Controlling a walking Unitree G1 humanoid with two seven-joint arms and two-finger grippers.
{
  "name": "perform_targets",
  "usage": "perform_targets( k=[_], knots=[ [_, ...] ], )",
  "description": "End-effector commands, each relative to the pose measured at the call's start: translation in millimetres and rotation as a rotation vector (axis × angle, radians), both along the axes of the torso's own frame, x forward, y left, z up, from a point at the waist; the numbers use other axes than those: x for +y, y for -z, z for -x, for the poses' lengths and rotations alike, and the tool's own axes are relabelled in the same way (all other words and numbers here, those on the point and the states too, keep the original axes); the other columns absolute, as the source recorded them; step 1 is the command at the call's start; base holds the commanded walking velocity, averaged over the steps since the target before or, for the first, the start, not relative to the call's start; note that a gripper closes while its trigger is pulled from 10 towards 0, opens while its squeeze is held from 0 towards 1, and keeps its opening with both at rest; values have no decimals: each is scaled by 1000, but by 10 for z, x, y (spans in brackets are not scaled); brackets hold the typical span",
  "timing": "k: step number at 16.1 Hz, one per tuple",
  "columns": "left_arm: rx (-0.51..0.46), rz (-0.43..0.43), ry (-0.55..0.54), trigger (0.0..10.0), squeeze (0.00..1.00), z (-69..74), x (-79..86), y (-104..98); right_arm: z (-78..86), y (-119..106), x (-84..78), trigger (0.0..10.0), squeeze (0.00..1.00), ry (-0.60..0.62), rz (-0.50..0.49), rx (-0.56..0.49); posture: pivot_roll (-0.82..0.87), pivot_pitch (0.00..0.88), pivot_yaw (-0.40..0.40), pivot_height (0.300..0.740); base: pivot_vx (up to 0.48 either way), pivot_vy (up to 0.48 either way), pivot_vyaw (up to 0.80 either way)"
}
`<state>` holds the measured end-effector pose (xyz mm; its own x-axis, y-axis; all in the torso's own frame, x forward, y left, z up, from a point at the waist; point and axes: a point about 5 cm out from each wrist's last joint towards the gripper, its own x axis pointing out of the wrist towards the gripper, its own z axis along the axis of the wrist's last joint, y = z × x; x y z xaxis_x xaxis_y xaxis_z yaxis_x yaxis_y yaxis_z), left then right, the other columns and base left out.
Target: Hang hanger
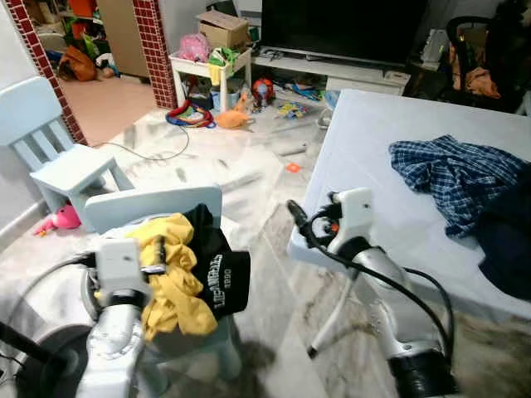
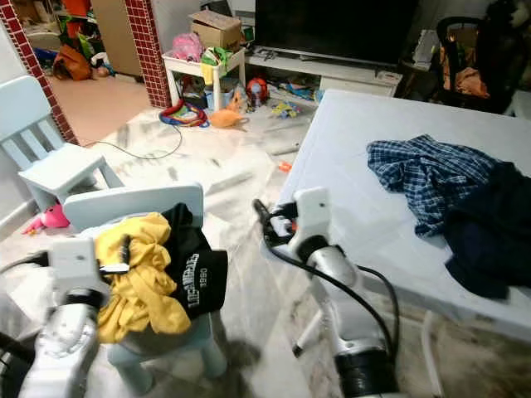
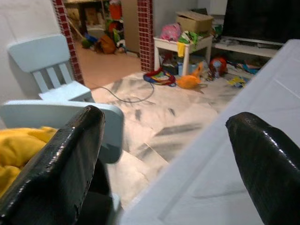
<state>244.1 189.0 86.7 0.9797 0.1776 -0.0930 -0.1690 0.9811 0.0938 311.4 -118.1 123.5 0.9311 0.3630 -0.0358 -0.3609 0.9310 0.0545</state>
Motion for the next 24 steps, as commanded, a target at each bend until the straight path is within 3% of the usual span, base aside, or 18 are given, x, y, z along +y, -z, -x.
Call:
perform_targets(
  k=[1,16,24],
  knots=[
    [11,-2,10,10000,0,11,13,12,10,-4,-23,10000,0,11,-6,0,22,0,-27,740,0,240,0],
    [18,4,24,10000,0,-12,-17,20,5,-8,-36,10000,0,15,-1,-2,14,0,-26,740,0,348,0],
    [1,4,15,10000,0,-23,-21,-6,6,-13,-42,10000,0,13,2,-2,10,0,-27,740,0,0,0]
  ],
)
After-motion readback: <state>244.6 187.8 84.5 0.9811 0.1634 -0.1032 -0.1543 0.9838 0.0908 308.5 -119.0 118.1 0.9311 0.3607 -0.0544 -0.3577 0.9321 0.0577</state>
